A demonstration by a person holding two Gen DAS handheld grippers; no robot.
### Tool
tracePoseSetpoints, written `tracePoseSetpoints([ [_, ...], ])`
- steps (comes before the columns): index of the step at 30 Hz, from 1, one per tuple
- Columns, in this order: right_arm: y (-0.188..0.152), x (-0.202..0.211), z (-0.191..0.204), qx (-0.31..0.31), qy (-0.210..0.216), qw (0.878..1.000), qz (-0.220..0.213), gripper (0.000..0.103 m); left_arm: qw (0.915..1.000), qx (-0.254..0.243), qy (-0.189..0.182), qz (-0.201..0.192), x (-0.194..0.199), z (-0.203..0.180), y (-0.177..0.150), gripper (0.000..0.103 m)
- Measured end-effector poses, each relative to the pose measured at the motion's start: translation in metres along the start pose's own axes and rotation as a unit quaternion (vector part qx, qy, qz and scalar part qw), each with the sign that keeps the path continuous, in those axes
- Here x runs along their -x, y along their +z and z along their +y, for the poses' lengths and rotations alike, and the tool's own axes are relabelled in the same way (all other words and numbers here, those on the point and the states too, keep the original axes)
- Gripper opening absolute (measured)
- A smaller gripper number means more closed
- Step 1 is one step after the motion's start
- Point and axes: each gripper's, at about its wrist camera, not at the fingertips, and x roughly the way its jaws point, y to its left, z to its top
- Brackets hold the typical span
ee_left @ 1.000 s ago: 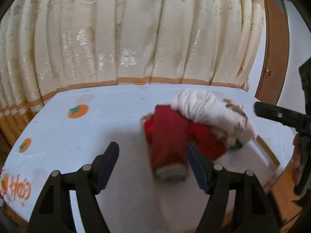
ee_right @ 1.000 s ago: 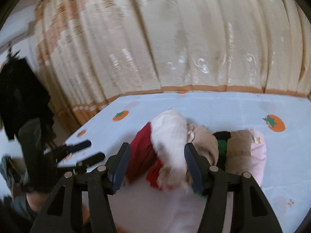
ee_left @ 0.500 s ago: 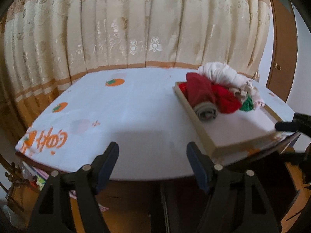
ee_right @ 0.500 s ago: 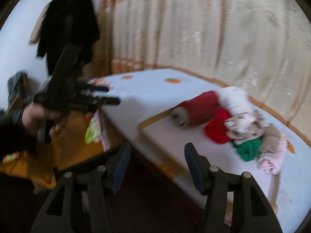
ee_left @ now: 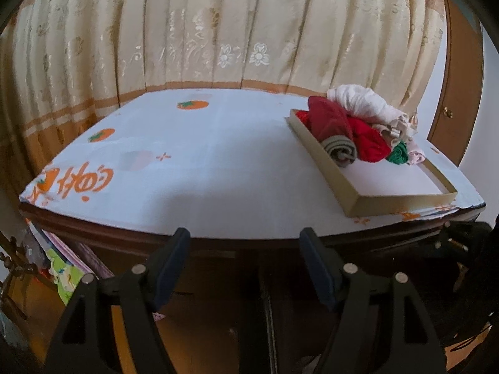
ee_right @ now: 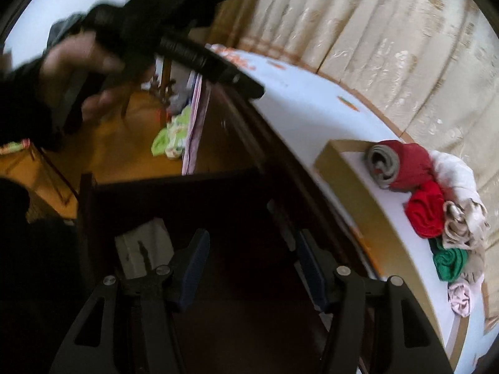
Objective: Take underwear out of drawer
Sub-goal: 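Move both open tools down into the drawer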
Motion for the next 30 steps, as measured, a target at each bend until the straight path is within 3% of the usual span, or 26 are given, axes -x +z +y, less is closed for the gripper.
tracePoseSetpoints([
  [6,0.001,-0.033,0.012,0.051,-0.007,0.998,0.025,0.060,0.9999,0.011,-0.005,0.011,-0.005,0.007,-0.009,0.073],
  [16,0.004,-0.074,0.031,0.146,-0.071,0.986,0.047,0.060,0.9995,0.027,-0.006,0.018,-0.008,0.021,-0.020,0.073],
  [20,0.000,-0.085,0.040,0.203,-0.112,0.972,0.048,0.059,0.9993,0.031,-0.009,0.020,-0.009,0.026,-0.023,0.073],
  [27,-0.005,-0.095,0.052,0.276,-0.138,0.950,0.056,0.059,0.9985,0.046,-0.014,0.026,-0.013,0.033,-0.029,0.073],
  [30,-0.013,-0.103,0.057,0.331,-0.161,0.928,0.060,0.059,0.9983,0.048,-0.016,0.029,-0.014,0.035,-0.031,0.073],
])
